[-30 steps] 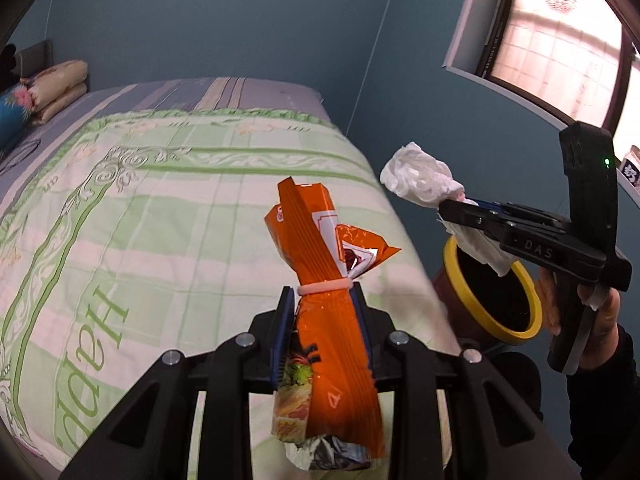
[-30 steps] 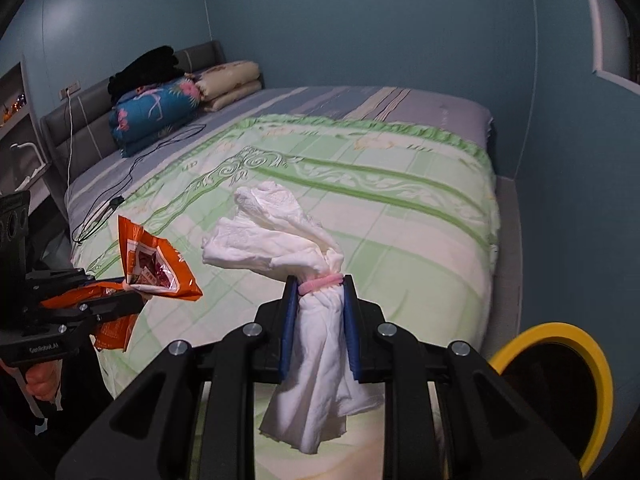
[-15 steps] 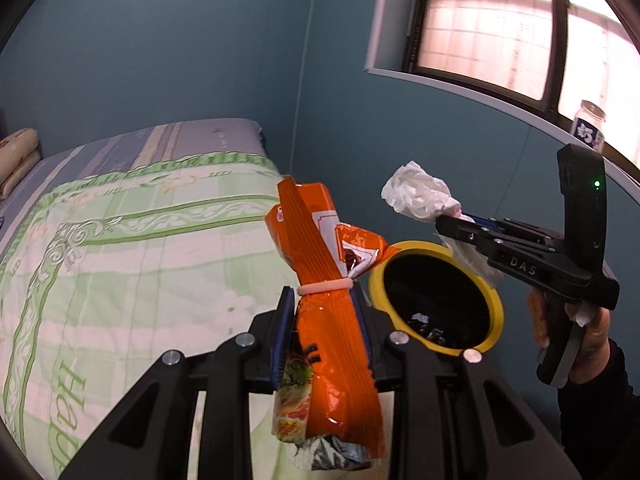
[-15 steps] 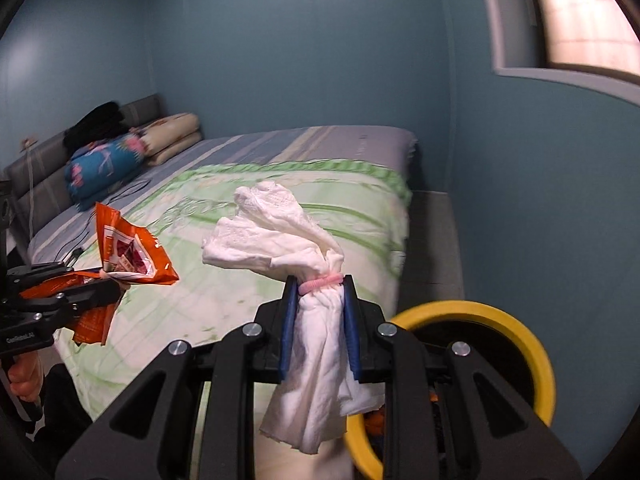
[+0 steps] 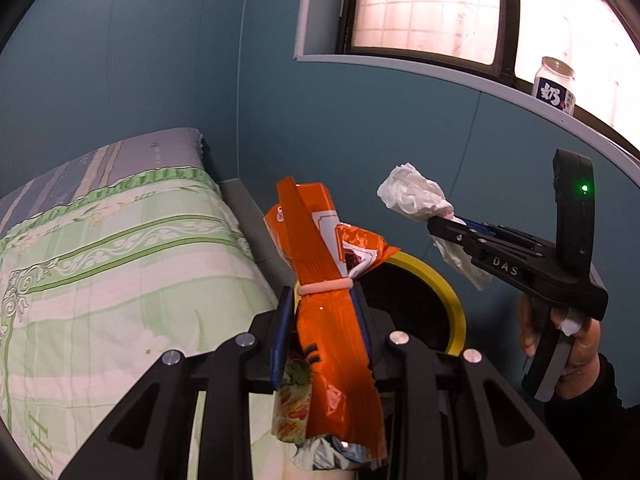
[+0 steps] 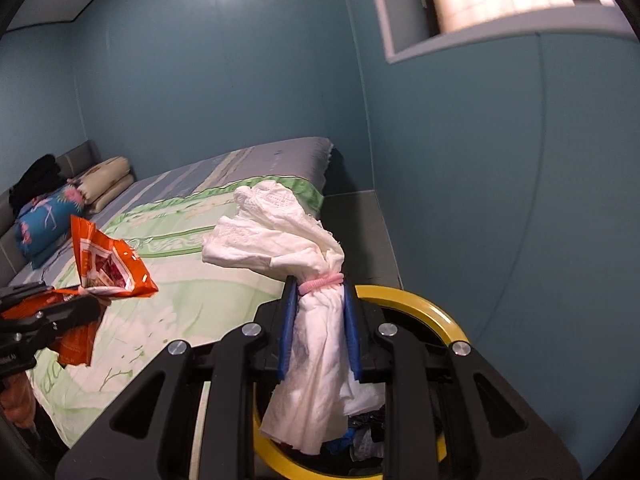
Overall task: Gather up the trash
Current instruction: 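Carry the orange wrapper and white tissue in both tools over the bin, then open both tools to drop the wrapper and tissue into the bin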
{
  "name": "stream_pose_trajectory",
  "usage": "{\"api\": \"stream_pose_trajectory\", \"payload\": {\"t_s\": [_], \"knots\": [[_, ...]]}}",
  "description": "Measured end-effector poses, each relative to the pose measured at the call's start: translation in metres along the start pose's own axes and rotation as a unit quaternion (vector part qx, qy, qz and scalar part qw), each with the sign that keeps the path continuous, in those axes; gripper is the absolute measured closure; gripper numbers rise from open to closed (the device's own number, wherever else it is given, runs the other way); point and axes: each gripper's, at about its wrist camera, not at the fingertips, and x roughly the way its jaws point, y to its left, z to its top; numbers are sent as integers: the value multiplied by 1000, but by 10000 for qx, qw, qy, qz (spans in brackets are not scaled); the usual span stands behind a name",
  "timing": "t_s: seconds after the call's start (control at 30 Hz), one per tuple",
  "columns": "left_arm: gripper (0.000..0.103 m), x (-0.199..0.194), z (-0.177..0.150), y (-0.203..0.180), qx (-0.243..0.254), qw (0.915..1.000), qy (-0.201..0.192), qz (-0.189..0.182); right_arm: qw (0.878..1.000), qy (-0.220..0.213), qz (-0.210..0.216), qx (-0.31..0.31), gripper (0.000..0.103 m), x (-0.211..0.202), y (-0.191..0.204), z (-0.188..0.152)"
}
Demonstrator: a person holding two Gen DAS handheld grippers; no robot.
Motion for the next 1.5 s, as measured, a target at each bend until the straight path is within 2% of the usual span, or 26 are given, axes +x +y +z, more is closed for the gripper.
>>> {"api": "stream_pose_trajectory", "payload": {"t_s": [0.43, 1.07, 1.13, 1.2, 1.23, 1.33, 1.5], "knots": [[77, 70, 7, -22, 55, 9986, 448, -271, 9987, 278, -157, 405, 82, 30, -43, -10], [77, 152, -6, -14, -190, 9944, 970, -363, 9923, 689, -691, 759, 81, 65, -60, -23], [76, 156, -5, -14, -246, 9938, 988, -441, 9921, 681, -683, 797, 79, 67, -57, -20], [76, 158, -4, -11, -361, 9928, 1021, -520, 9922, 638, -666, 843, 61, 65, -56, -18], [74, 159, -5, -10, -400, 9924, 1034, -531, 9922, 623, -659, 852, 59, 63, -57, -17], [69, 159, -6, -4, -510, 9920, 1045, -499, 9919, 600, -713, 866, 58, 60, -56, -17], [69, 155, -6, 5, -661, 9911, 1044, -489, 9913, 546, -738, 947, 58, 52, -55, -18]]}}
